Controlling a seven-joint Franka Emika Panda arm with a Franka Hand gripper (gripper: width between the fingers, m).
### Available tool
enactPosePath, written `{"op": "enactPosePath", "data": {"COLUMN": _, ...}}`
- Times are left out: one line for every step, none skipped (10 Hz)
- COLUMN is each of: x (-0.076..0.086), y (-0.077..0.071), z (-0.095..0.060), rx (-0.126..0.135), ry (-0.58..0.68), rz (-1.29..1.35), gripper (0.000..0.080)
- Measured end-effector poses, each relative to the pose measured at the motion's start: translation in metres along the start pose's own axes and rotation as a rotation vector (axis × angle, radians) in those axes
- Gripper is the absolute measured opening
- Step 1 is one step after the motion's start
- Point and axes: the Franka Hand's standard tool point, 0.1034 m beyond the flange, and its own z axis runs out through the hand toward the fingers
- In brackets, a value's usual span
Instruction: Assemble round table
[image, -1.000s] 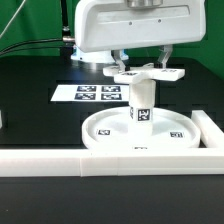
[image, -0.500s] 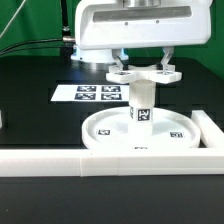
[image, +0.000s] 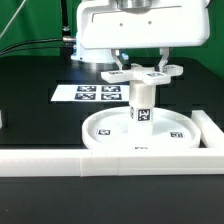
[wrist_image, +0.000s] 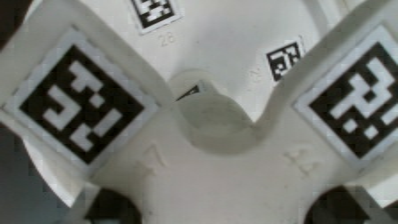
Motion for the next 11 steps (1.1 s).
{"op": "enactPosePath", "data": {"x": 0.0003, "y": 0.0002, "z": 0.0001, "rx": 0.014, "ry": -0.006, "rz": 0.097, "gripper": 0.0442}}
{"op": "enactPosePath", "data": {"x": 0.0006, "y": 0.0003, "z": 0.0002, "rx": 0.032, "ry": -0.013, "rz": 0.206, "gripper": 0.0442}}
{"op": "enactPosePath", "data": {"x": 0.0014, "y": -0.0001, "z": 0.0001, "rx": 0.046, "ry": -0.01, "rz": 0.29, "gripper": 0.0442}}
{"op": "enactPosePath", "data": {"x": 0.0007, "y": -0.0003, "z": 0.0002, "rx": 0.055, "ry": -0.015, "rz": 0.405, "gripper": 0.0442}}
{"op": "enactPosePath", "data": {"x": 0.0006, "y": 0.0001, "z": 0.0002, "rx": 0.069, "ry": -0.029, "rz": 0.517, "gripper": 0.0442}}
{"op": "enactPosePath", "data": {"x": 0.0005, "y": 0.0003, "z": 0.0002, "rx": 0.074, "ry": -0.035, "rz": 0.576, "gripper": 0.0442}}
{"op": "enactPosePath", "data": {"x": 0.0007, "y": 0.0005, "z": 0.0002, "rx": 0.076, "ry": -0.041, "rz": 0.672, "gripper": 0.0442}}
{"op": "enactPosePath", "data": {"x": 0.0006, "y": 0.0004, "z": 0.0004, "rx": 0.076, "ry": -0.045, "rz": 0.747, "gripper": 0.0442}}
{"op": "enactPosePath", "data": {"x": 0.0006, "y": 0.0, "z": 0.0007, "rx": 0.075, "ry": -0.046, "rz": 0.806, "gripper": 0.0442}}
{"op": "enactPosePath", "data": {"x": 0.0, "y": -0.0009, "z": 0.0009, "rx": 0.073, "ry": -0.049, "rz": 0.907, "gripper": 0.0442}}
{"op": "enactPosePath", "data": {"x": -0.0002, "y": -0.0013, "z": 0.0009, "rx": 0.072, "ry": -0.05, "rz": 0.961, "gripper": 0.0442}}
